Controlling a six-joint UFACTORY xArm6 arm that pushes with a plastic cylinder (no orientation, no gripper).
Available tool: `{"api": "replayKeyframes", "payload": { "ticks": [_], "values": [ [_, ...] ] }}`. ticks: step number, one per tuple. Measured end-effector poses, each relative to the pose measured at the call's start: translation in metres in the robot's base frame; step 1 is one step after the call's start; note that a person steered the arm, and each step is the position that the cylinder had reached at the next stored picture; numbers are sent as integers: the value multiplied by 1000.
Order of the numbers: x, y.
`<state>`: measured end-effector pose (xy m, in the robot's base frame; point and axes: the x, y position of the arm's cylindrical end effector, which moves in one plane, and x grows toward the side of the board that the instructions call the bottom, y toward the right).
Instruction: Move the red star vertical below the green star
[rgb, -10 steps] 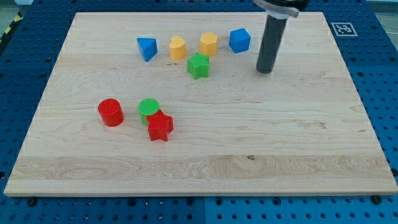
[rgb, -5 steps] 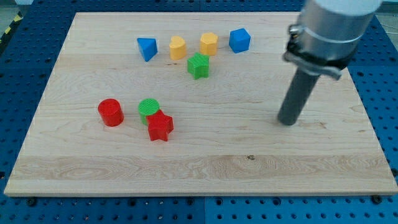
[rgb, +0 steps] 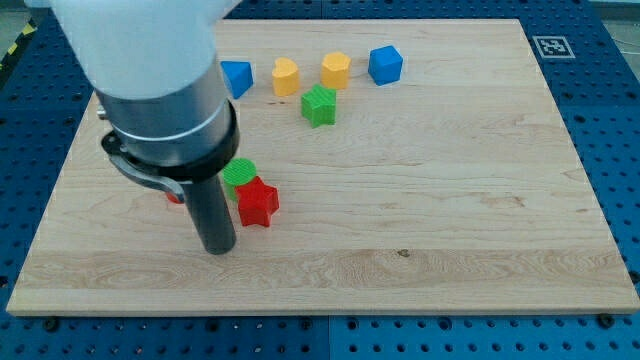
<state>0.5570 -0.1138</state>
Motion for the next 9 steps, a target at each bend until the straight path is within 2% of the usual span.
{"api": "replayKeyframes", "payload": {
  "ticks": [2,5,6,8,9],
  "values": [
    [-25,-4],
    [-25,72],
    [-25,114],
    [-40,131],
    [-21,130]
  ]
}}
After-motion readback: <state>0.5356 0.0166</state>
